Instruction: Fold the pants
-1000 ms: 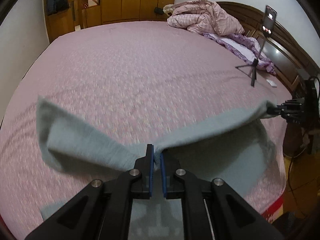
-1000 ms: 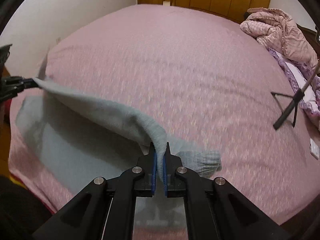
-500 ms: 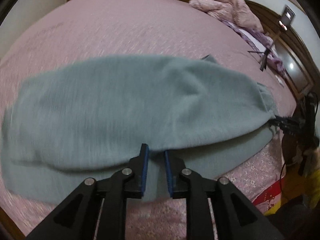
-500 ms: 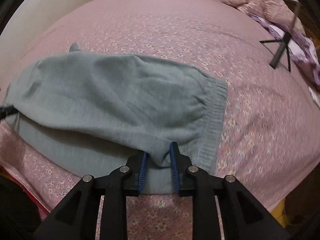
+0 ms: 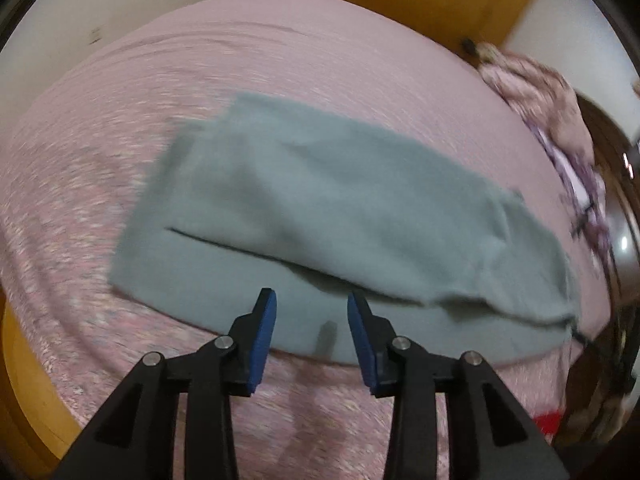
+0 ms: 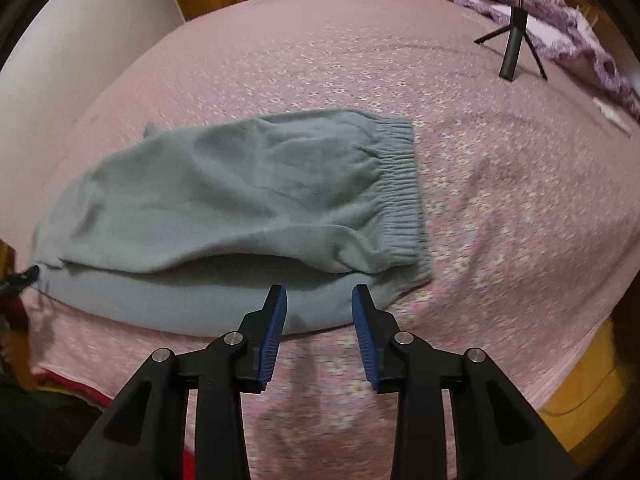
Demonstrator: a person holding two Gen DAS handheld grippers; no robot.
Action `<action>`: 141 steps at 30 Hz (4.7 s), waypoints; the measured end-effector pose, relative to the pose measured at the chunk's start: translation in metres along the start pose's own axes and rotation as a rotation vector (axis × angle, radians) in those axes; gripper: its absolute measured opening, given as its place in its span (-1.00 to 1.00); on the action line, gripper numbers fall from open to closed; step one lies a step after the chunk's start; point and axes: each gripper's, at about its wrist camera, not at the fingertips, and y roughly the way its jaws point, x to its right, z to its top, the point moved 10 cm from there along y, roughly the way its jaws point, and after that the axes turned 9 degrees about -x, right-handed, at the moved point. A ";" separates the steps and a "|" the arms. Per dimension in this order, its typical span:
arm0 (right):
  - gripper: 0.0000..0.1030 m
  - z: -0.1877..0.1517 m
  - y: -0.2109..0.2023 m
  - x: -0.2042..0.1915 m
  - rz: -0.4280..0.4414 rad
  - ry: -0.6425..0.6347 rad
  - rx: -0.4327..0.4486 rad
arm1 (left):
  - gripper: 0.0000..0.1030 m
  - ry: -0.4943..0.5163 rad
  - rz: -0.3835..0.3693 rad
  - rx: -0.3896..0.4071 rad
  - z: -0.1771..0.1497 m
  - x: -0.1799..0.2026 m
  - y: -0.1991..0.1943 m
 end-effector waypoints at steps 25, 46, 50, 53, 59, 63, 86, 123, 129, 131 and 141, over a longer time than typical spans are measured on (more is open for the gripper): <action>-0.30 -0.018 0.037 0.025 0.338 0.317 -0.108 | 0.02 -0.227 0.054 0.084 0.046 -0.077 0.009; 0.04 0.020 0.027 -0.013 0.321 0.417 -0.039 | -0.85 -0.232 -0.033 0.128 0.054 -0.063 -0.004; 0.04 0.023 0.021 -0.003 0.374 0.471 -0.021 | -0.85 -0.251 -0.061 0.090 0.047 -0.064 0.008; 0.04 0.023 0.011 0.015 0.392 0.546 0.025 | -0.84 -0.252 -0.066 0.088 0.047 -0.064 0.010; 0.04 0.020 0.010 0.032 0.398 0.600 0.032 | -0.75 -0.257 -0.076 0.090 0.056 -0.058 0.015; 0.04 0.026 0.023 0.028 0.379 0.603 0.021 | -0.79 -0.257 -0.066 0.088 0.065 -0.051 0.018; -0.03 0.044 0.011 0.061 0.464 0.699 0.055 | -0.88 -0.175 -0.114 0.195 0.078 -0.023 -0.054; -0.58 0.007 0.009 0.052 0.006 0.239 -0.098 | -0.60 -0.159 0.028 0.017 0.020 -0.082 -0.013; -0.38 0.020 -0.031 0.028 -0.078 0.125 -0.048 | -0.59 -0.125 0.057 0.091 0.025 -0.077 -0.048; -0.35 0.030 -0.035 0.012 -0.065 0.093 -0.033 | -0.56 -0.114 0.036 0.109 0.033 -0.075 -0.054; -0.35 0.058 0.020 -0.103 0.091 -0.079 -0.101 | 0.05 -0.042 -0.083 0.061 0.117 -0.042 -0.024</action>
